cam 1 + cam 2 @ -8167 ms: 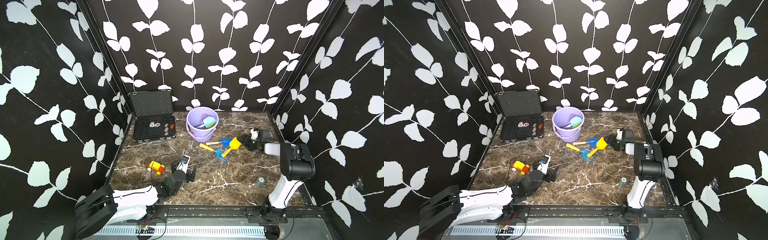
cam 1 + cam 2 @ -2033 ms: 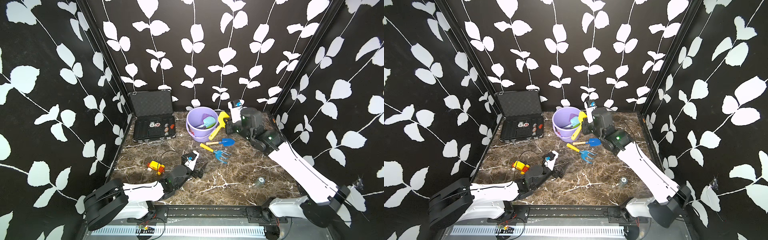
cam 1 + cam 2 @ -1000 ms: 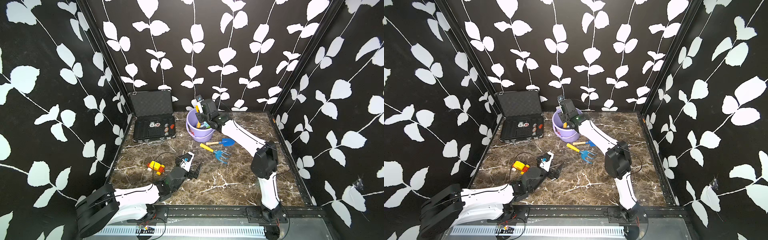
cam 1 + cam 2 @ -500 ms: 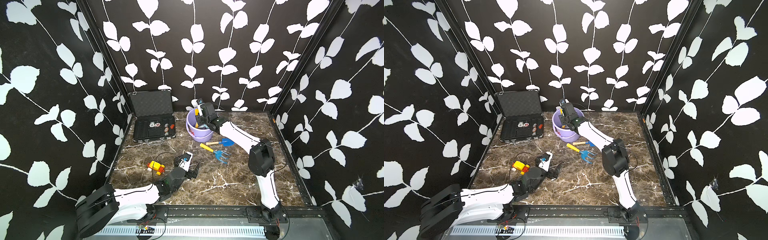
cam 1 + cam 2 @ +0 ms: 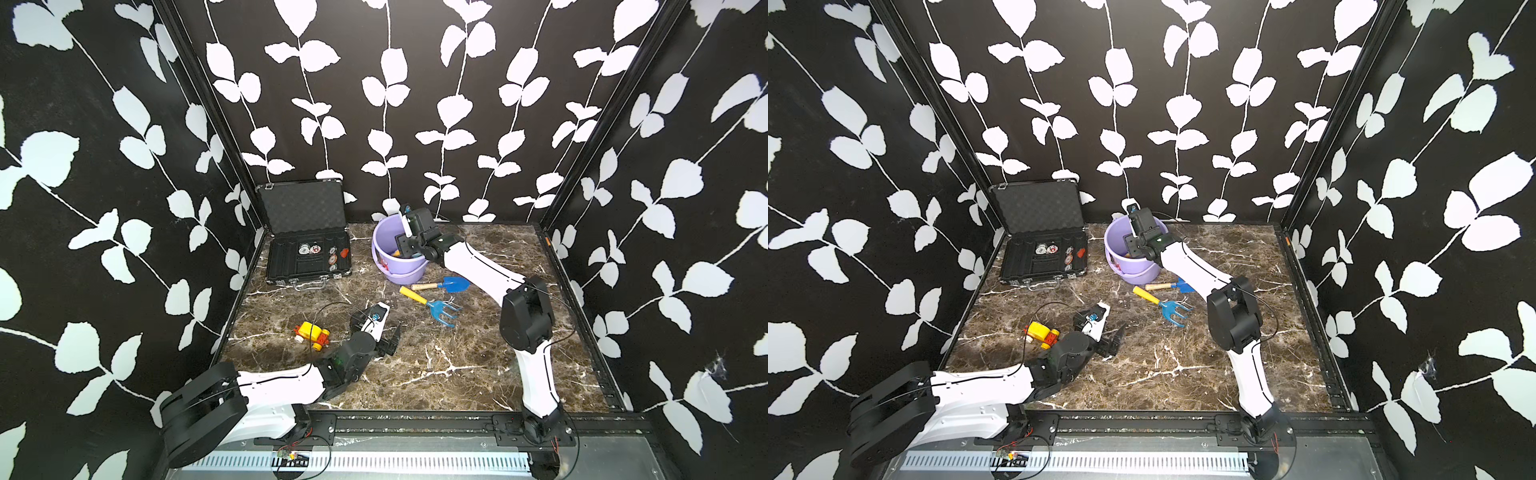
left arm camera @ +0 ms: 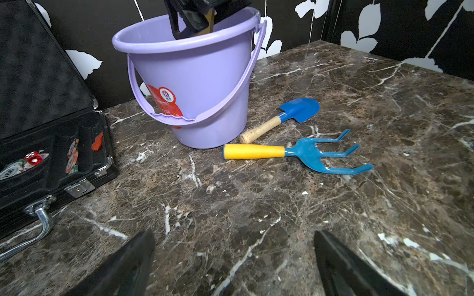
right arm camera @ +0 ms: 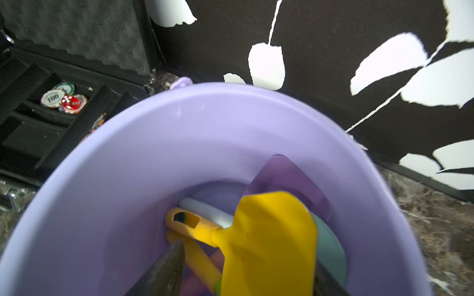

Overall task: Organize the gardening tools
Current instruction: Place the gardening tool in the container, then pick up the gardening tool from the center of the board.

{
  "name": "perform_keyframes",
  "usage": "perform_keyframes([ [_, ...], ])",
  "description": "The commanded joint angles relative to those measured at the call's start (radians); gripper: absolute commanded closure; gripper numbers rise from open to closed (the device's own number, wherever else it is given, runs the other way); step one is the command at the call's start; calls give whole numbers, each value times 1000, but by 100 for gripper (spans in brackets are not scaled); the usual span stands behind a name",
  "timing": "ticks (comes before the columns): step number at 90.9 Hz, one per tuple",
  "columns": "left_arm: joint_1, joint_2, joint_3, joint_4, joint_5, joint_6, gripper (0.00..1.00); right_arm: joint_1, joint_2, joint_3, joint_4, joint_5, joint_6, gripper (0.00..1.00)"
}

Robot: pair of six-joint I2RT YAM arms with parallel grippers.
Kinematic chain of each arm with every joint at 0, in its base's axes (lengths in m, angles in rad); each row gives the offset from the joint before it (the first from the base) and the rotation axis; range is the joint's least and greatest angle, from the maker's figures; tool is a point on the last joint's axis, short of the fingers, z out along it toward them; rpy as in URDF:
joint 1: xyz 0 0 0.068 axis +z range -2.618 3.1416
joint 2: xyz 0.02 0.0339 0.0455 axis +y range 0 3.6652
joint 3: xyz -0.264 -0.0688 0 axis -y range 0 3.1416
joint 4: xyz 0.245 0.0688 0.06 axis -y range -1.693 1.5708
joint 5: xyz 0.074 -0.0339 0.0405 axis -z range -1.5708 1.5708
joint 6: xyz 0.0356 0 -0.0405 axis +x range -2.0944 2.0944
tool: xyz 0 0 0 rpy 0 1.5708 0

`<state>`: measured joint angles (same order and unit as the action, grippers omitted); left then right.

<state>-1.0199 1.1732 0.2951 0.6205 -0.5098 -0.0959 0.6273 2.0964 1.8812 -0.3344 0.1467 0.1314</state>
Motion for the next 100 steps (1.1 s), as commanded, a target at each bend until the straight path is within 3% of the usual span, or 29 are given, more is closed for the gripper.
perform_keyframes([
  [1, 26, 37, 56, -47, 44, 52, 1, 2, -134, -18, -16, -16, 30, 26],
  [9, 69, 89, 93, -78, 100, 65, 1, -1, -199, -52, -31, -45, 53, 22],
  [15, 99, 120, 119, -90, 151, 76, 1, -2, -251, -91, -41, -43, 74, 14],
  [30, 110, 201, 213, -143, 191, 161, 2, -31, -408, -256, -49, 6, 157, 7],
  [62, 131, 379, 457, -353, 325, 302, 9, -112, -813, -796, 30, 105, 329, 1],
  [100, 167, 580, 807, -748, 476, 454, 16, -134, -1176, -1029, -138, 230, 385, 1],
])
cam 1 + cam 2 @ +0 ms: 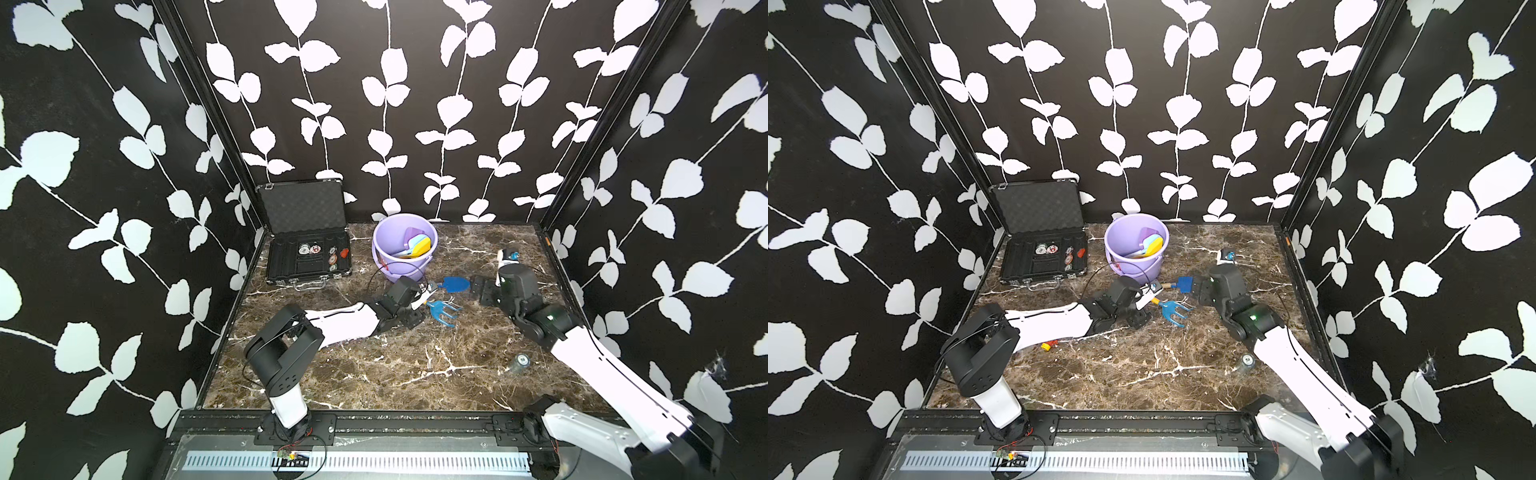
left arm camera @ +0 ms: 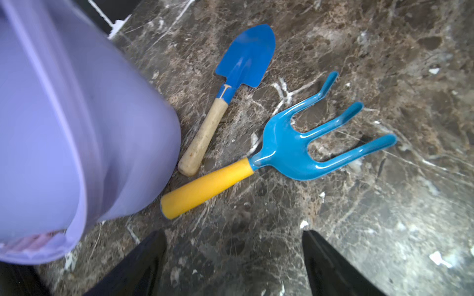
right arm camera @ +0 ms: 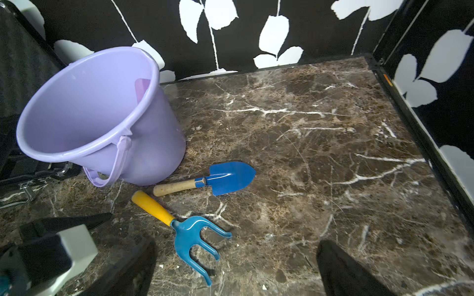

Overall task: Organize the gardening tools
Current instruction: Pick up the gardening tool from the center of the board.

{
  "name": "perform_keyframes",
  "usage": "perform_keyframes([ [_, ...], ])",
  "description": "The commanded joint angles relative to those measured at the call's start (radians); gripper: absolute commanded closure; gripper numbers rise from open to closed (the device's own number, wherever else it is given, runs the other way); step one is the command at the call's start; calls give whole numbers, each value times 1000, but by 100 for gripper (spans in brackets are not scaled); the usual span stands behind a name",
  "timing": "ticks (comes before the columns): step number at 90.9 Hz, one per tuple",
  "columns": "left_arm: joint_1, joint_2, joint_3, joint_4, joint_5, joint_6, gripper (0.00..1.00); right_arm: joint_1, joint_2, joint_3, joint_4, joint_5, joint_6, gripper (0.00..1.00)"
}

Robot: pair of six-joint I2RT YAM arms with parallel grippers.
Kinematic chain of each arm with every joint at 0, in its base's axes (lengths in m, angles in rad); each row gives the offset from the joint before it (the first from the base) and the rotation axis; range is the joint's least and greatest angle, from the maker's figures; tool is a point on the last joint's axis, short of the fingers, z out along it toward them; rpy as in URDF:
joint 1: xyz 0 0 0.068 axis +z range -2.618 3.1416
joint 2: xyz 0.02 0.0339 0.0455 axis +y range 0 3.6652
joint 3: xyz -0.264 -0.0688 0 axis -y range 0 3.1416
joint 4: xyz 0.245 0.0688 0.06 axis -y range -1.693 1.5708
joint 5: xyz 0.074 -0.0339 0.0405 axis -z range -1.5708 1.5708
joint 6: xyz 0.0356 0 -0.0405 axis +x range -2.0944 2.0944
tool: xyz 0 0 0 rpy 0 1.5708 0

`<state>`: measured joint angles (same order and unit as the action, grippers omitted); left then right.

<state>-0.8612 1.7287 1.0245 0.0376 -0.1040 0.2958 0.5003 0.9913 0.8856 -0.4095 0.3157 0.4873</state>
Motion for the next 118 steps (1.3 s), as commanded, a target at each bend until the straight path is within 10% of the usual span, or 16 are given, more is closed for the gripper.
perform_keyframes([
  [1, 8, 31, 87, -177, 75, 70, 17, -7, -79, -36, -67, 61, 30, 1],
  [54, 14, 329, 635, -763, 73, 302, 29, -8, -259, -86, -161, 67, 31, 1],
  [118, 8, 511, 884, -922, -28, 516, 32, -7, -301, -95, -158, 66, 44, 1],
])
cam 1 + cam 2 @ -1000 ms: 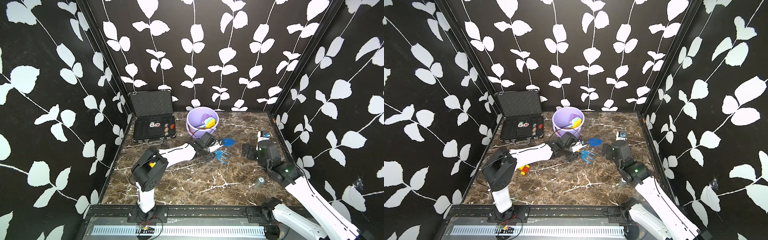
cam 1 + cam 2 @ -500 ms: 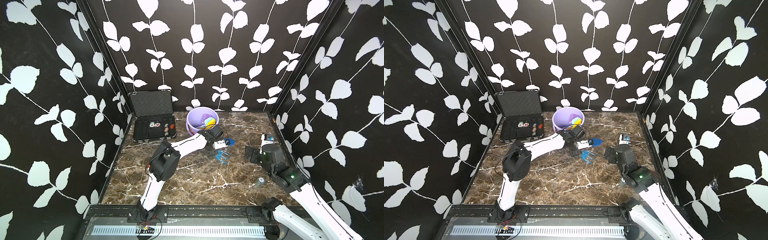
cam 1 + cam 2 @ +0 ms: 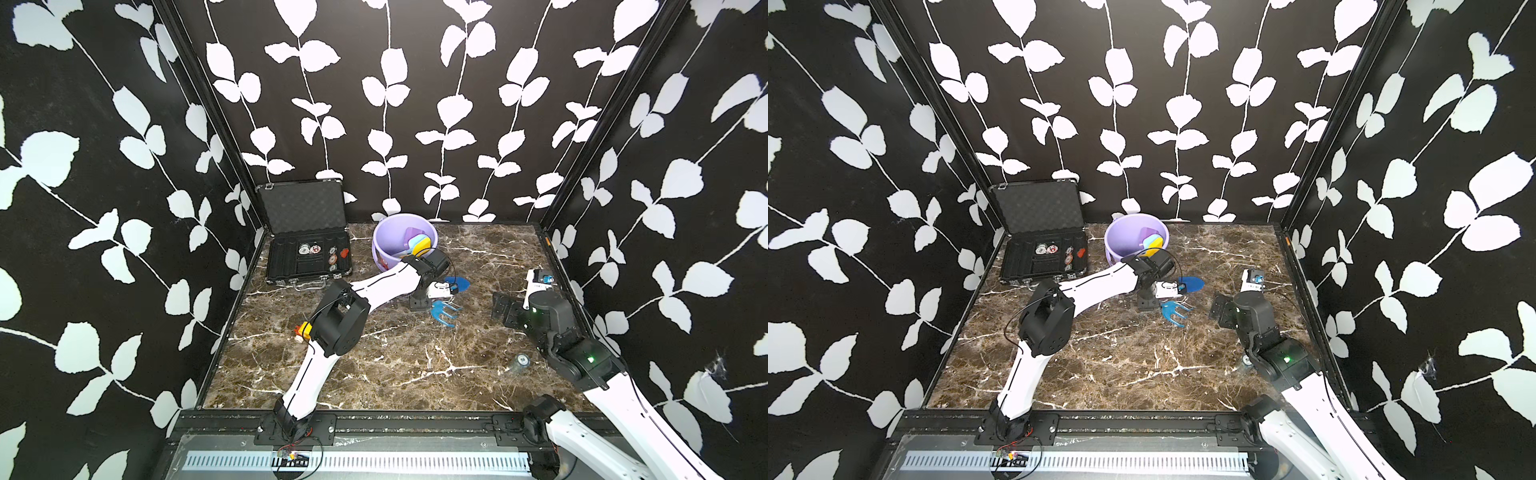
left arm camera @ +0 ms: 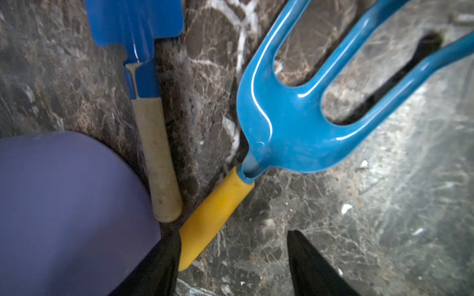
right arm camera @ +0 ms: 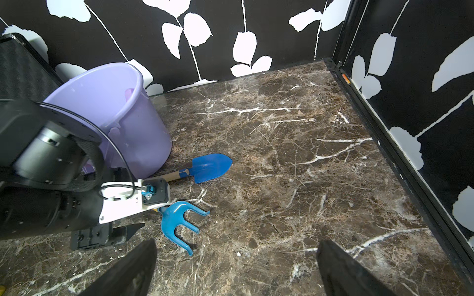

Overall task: Organize the gardening tools
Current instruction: Pick up the gardening tool from the center of the board.

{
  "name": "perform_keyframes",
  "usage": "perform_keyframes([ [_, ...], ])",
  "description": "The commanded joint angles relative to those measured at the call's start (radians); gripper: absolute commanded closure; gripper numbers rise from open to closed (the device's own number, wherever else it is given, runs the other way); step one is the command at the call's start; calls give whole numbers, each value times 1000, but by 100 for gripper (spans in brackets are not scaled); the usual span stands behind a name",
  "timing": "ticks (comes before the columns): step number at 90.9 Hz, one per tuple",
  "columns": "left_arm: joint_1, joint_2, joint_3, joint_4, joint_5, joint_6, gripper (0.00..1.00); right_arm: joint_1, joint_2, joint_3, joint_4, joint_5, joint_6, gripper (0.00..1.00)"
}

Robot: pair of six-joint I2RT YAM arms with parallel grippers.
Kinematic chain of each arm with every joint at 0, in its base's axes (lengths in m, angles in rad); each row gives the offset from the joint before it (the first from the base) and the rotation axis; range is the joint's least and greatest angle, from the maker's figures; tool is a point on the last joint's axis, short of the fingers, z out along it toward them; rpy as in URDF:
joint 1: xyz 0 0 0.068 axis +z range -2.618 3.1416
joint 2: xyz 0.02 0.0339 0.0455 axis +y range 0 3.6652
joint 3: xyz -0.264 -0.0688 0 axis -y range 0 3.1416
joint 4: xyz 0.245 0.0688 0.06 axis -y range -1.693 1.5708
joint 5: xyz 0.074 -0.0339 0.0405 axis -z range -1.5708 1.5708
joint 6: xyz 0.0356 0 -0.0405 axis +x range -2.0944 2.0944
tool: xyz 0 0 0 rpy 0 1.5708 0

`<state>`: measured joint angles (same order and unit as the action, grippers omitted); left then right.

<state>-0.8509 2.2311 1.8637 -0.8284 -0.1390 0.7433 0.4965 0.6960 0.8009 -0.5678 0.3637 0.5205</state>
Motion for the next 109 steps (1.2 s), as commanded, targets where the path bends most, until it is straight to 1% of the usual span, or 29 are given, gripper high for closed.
perform_keyframes([
  [1, -2, 12, 47, -57, 8, 72, 32, -4, -6, -9, -1, 18, 10, 1],
  [42, -2, 138, 166, -170, 2, 189, 33, -4, -57, 1, -44, 33, 6, 1],
  [58, -3, 191, 226, -237, 24, 184, 39, -3, -98, -9, -51, 44, 11, 1],
  [66, -13, 193, 225, -260, 32, 181, 42, -4, -107, -9, -50, 45, 12, 1],
  [86, -61, 176, 204, -310, 41, 167, 42, -4, -90, -11, -43, 35, 10, 1],
  [99, -93, 152, 173, -339, 69, 156, 42, -3, -80, -16, -30, 22, 9, 1],
  [109, -107, 130, 157, -399, 117, 153, 43, -3, -79, -22, -23, 20, 7, 1],
])
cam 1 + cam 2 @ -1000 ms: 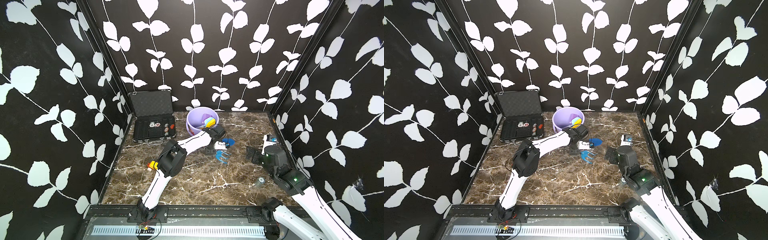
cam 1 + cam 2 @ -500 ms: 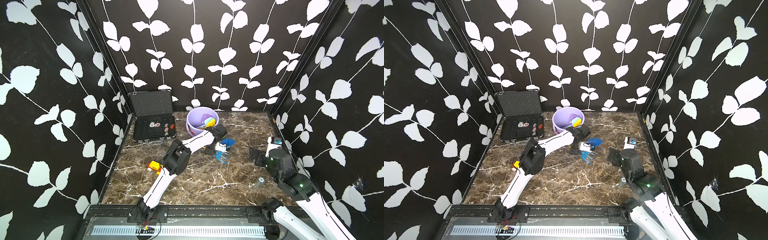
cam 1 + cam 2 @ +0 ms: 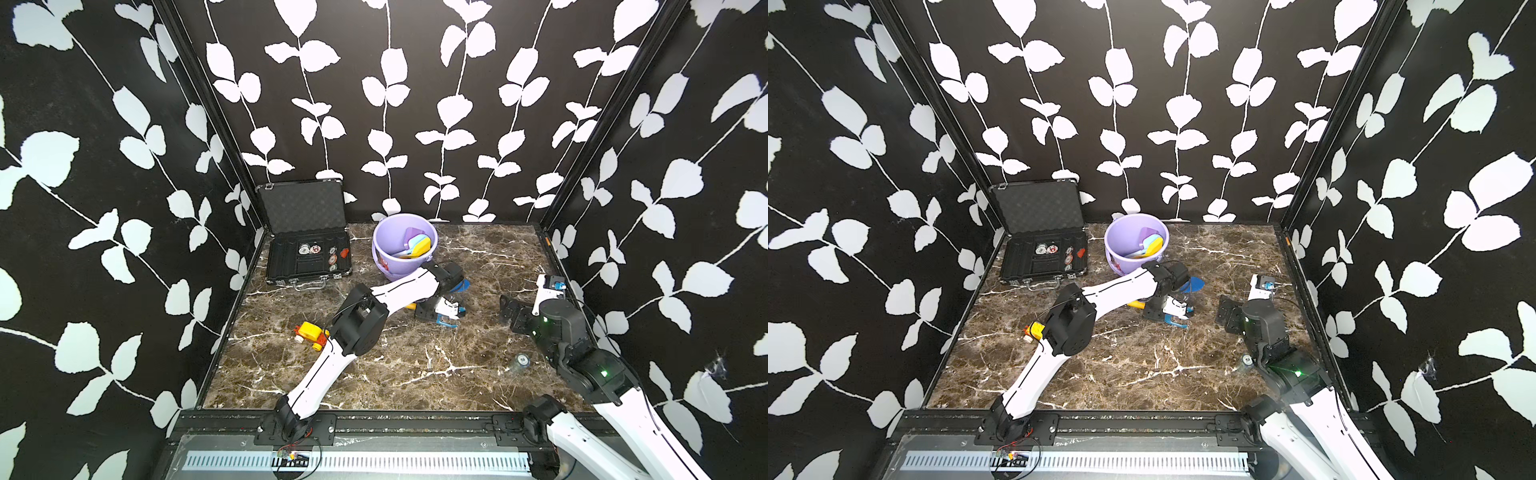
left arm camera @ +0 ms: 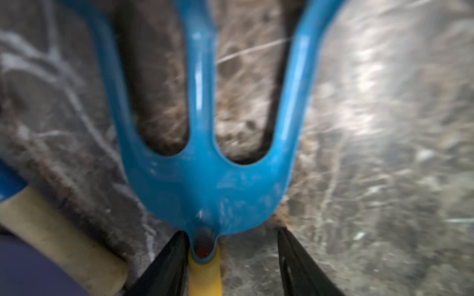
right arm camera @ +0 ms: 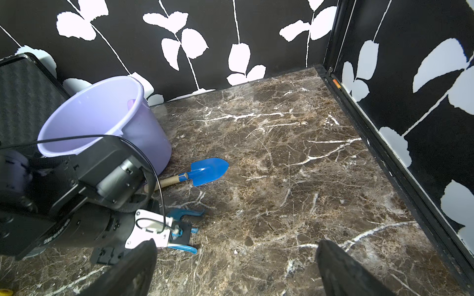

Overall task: Organize the gardening tools
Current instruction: Pick up the gardening tool from the center of the board.

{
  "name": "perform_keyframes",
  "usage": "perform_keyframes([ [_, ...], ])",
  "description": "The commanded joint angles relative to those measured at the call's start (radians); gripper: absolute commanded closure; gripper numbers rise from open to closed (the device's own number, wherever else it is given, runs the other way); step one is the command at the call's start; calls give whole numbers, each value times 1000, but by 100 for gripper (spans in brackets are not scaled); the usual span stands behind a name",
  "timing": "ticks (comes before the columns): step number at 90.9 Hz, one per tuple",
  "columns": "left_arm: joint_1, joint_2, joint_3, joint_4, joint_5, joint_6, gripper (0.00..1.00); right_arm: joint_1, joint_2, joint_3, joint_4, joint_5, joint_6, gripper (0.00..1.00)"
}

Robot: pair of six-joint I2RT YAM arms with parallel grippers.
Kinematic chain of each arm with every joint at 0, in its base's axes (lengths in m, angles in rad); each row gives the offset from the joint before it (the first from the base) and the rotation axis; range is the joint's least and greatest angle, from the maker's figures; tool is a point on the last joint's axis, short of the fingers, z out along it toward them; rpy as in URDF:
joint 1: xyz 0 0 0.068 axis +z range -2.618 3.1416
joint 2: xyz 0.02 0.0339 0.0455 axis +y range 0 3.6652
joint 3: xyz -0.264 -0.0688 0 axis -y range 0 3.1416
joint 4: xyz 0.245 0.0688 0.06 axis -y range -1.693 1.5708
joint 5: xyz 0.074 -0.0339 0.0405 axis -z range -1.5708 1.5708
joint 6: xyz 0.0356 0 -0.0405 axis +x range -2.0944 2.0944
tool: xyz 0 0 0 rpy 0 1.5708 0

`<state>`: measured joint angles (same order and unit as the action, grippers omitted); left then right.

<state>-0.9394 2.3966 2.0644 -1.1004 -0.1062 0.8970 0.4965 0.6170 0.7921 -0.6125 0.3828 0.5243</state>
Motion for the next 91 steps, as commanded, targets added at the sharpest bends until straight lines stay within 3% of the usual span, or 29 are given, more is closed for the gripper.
perform_keyframes([
  [1, -19, -37, -45, -131, 90, -1, 43, -4, 0, -14, 22, 1, 3, 1],
  [15, -21, -80, -108, -168, 122, -23, 47, -4, -5, -15, 23, -2, 0, 1],
  [28, -15, -186, -293, -39, 81, -64, 46, -4, -15, -26, 23, -3, 3, 1],
  [67, 21, -390, -642, 265, 80, -251, 47, -4, 45, -74, 11, -49, -3, 1],
  [78, 27, -447, -753, 375, 66, -306, 60, -4, 68, -103, 36, -67, 3, 1],
  [91, 31, -496, -877, 502, 59, -351, 86, -4, 88, -129, 83, -98, 15, 1],
])
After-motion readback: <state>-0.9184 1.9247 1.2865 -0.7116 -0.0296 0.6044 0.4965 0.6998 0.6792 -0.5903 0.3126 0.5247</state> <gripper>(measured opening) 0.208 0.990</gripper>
